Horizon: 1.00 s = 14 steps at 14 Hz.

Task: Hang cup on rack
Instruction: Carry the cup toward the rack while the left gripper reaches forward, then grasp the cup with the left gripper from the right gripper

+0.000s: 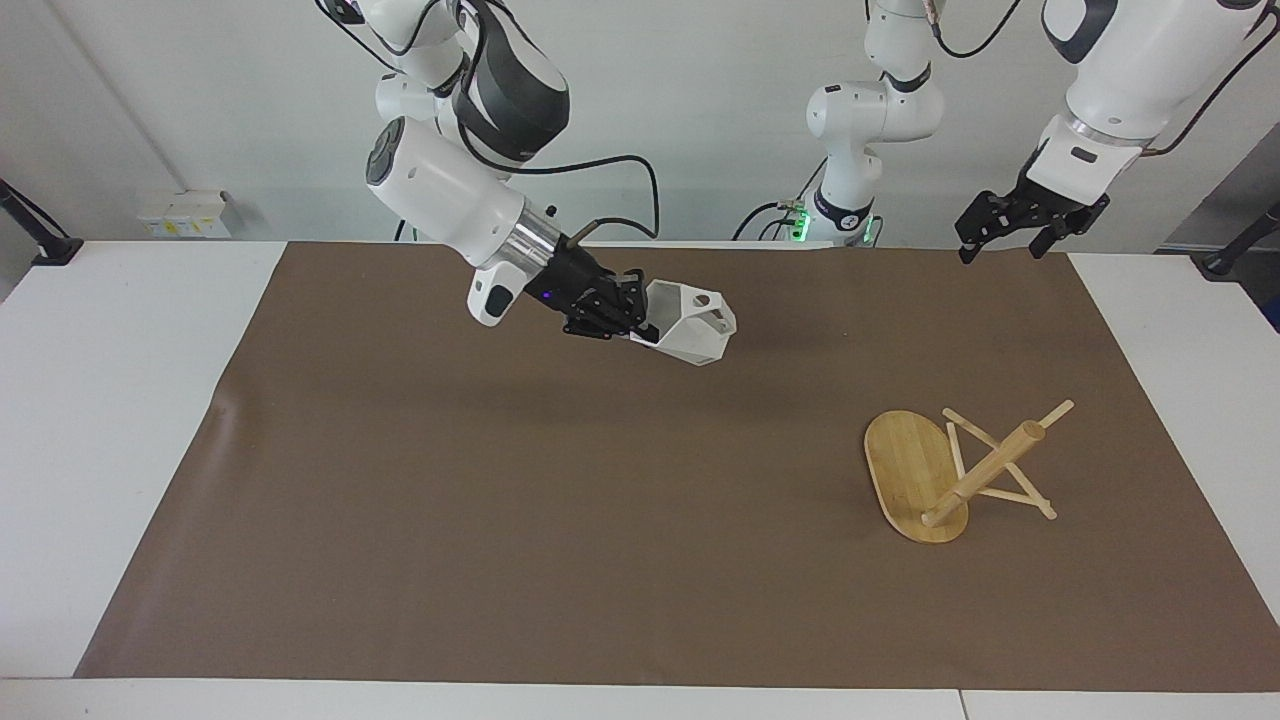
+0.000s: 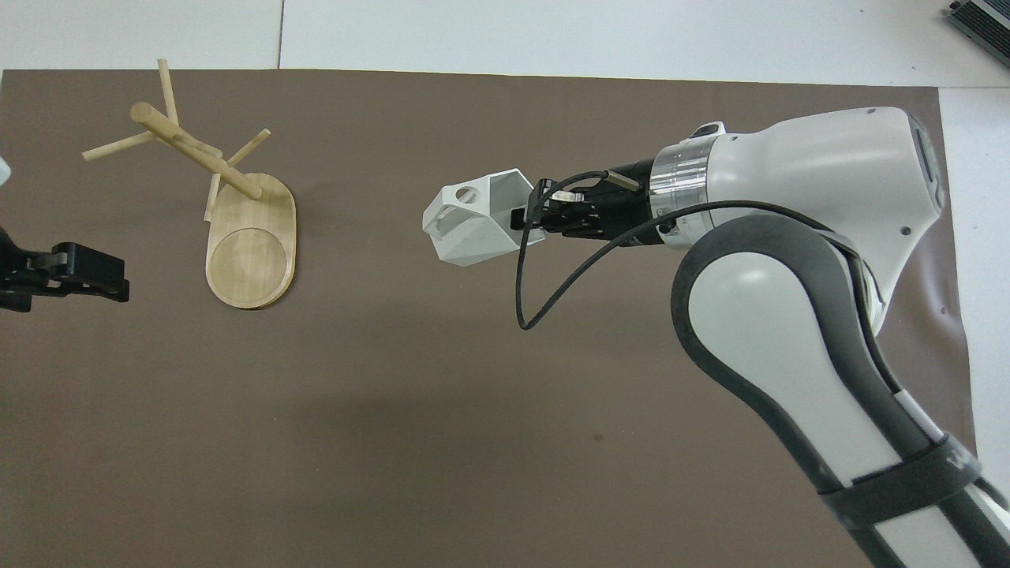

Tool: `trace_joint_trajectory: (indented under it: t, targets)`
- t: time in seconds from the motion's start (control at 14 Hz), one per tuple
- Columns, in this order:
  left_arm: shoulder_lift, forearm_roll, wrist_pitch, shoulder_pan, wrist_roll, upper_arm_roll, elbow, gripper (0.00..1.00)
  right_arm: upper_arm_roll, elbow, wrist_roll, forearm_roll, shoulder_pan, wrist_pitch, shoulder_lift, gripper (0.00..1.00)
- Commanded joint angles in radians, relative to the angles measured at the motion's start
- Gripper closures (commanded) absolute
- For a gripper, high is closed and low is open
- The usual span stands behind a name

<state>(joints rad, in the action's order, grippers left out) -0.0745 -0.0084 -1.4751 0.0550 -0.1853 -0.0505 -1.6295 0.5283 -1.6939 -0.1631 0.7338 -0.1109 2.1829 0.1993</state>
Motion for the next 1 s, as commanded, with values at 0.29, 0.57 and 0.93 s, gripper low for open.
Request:
trace_joint_trajectory:
  t: [0.29,0.57,0.93]
  targets:
    - [-0.038,-0.232,-0.122,0.025,-0.523,0.006,-0.090,0.00,0.099,-0.013,-0.027,0.159,-0.013,0.139,0.000,1.00]
    - [0.027,-0.352,-0.212,0.028,-0.935,0.003,-0.070,0.00,0.140,-0.015,-0.072,0.159,-0.012,0.231,0.012,1.00]
    - [0.145,-0.531,-0.260,0.022,-1.336,0.003,0.011,0.00,0.177,-0.015,-0.096,0.159,-0.001,0.313,0.022,1.00]
